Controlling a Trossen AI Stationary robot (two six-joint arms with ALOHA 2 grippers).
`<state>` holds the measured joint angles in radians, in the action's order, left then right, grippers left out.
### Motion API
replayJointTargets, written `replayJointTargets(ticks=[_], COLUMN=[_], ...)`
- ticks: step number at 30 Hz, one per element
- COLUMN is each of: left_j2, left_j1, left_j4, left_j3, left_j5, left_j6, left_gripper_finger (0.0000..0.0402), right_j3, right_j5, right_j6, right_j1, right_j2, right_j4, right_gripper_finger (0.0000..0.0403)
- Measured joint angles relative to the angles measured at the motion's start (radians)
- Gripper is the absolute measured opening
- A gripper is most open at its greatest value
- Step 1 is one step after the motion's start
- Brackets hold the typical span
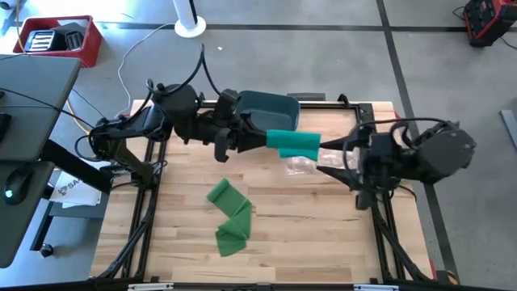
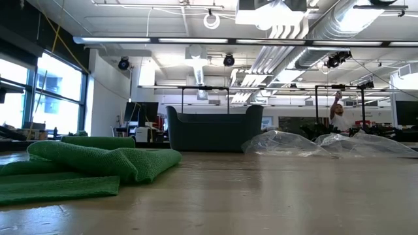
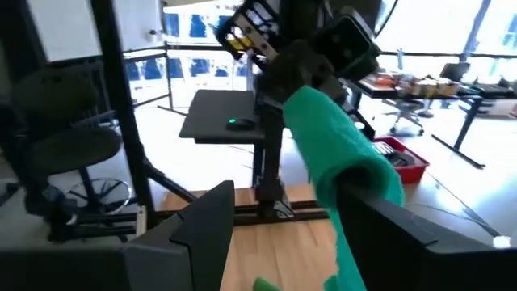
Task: Roll bandage
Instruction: Roll the blue bandage
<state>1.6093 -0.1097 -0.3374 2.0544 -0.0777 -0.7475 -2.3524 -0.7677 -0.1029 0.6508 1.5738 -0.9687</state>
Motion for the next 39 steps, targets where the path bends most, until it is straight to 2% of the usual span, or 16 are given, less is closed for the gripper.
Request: replayJointTargets(ticks=[13,15,20,28,34,39], left_j2=[0.000,0.000,0.000,-0.005,-0.059,-0.087], left_j1=[-0.007,-0.009,-0.017,-0.022,-0.013,-0.020], left_j4=[-0.001,-0.001,-0.002,-0.051,-0.257,-0.245], left_j3=[0.000,0.000,0.000,0.000,0.000,0.001], left_j5=[0.000,-0.001,-0.003,-0.015,0.000,0.024], left_j6=[0.000,0.000,0.000,0.001,0.091,0.285], left_gripper_finger=[0.0001,0.0001,0.0001,0.0005,0.0034,0.0045], right_j3=[0.000,0.000,0.000,-0.001,-0.002,-0.005], right_j5=[0.002,0.038,0.107,0.091,0.108,0.124], right_j6=[-0.024,-0.022,-0.028,-0.028,-0.057,-0.073], right_j1=[-0.062,-0.071,-0.104,-0.128,-0.128,-0.128], right_j2=[0.016,0.016,0.027,0.030,-0.011,-0.064], right_j4=[0.009,0.009,0.009,0.010,0.016,0.022], right_gripper_finger=[0.0213,0.0208,0.0156,0.0012,0.0005,0.0006])
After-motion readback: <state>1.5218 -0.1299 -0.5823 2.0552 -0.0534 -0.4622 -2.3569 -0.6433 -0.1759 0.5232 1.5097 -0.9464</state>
